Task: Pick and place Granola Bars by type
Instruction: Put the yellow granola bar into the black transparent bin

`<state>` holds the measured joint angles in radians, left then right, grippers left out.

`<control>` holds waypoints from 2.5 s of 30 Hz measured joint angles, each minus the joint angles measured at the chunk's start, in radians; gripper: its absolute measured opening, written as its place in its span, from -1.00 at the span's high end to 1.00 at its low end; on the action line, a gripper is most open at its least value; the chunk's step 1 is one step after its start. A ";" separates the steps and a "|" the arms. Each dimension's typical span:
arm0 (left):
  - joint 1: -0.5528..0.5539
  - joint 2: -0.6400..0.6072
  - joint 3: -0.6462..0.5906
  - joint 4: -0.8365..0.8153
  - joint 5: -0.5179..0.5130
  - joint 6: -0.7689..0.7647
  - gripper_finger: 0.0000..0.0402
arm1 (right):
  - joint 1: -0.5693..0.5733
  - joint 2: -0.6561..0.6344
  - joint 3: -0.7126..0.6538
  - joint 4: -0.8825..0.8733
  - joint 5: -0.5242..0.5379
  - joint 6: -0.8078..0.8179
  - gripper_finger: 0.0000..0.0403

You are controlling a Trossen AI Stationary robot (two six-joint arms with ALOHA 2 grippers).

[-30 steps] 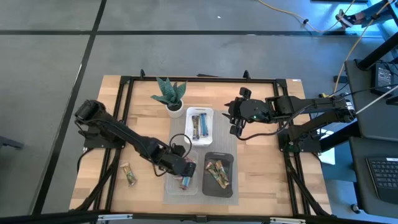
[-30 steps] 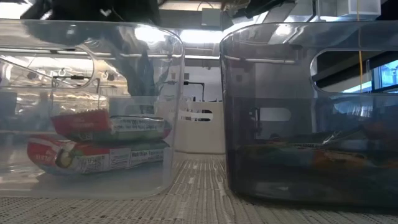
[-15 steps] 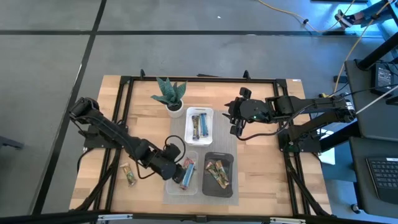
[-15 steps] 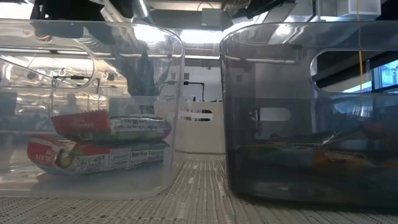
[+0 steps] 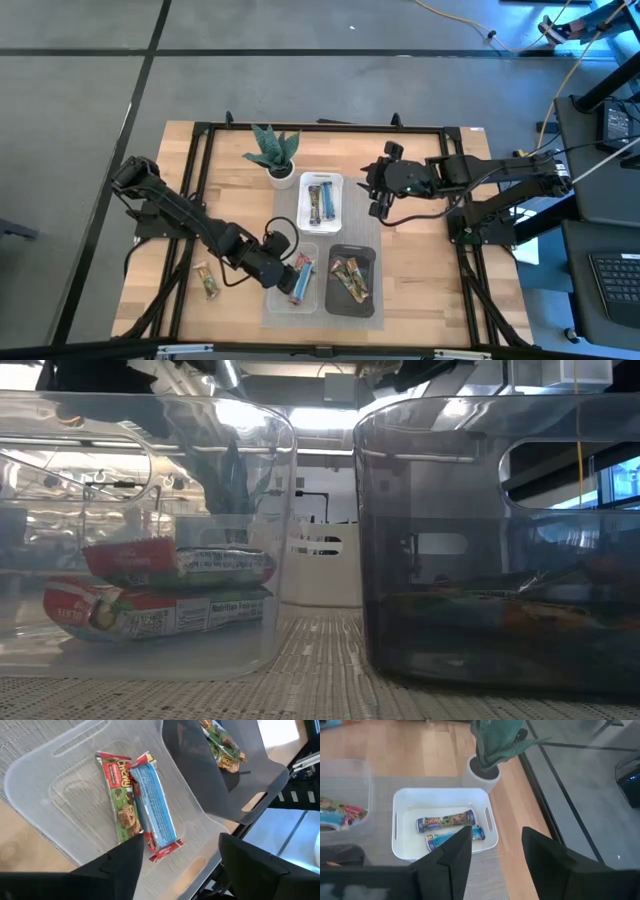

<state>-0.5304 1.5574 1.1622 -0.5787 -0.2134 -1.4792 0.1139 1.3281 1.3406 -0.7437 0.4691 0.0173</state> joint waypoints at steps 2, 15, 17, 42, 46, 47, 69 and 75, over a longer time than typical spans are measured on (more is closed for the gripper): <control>0.000 0.000 0.000 0.012 0.000 0.001 -0.28 | 0.000 0.001 -0.013 0.001 0.000 0.000 0.12; -0.098 -0.068 0.000 -0.337 0.112 -0.554 -0.28 | -0.036 0.000 -0.055 0.029 0.001 0.002 0.12; -0.138 -0.072 0.000 -0.444 0.109 -0.731 -0.28 | -0.044 0.000 -0.055 0.029 0.000 0.002 0.12; -0.256 -0.009 -0.123 -0.669 0.303 -0.890 -0.28 | -0.048 0.000 -0.055 0.046 -0.001 0.085 0.12; -0.277 -0.009 -0.173 -0.603 0.303 -0.890 -0.28 | -0.048 0.000 -0.055 0.061 -0.001 0.113 0.12; -0.285 -0.009 -0.186 -0.585 0.304 -0.890 -0.27 | -0.048 0.000 -0.055 0.069 -0.001 0.113 0.12; -0.371 0.103 -0.318 -0.312 0.368 -0.898 -0.28 | -0.048 0.000 -0.055 0.200 -0.001 0.165 0.12; -0.386 0.113 -0.318 -0.315 0.315 -0.884 -0.27 | -0.048 0.000 -0.055 0.226 -0.001 0.165 0.12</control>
<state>-0.9162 1.6707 0.8444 -0.8938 0.1015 -2.3631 0.0654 1.3281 1.2858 -0.5174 0.4685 0.1823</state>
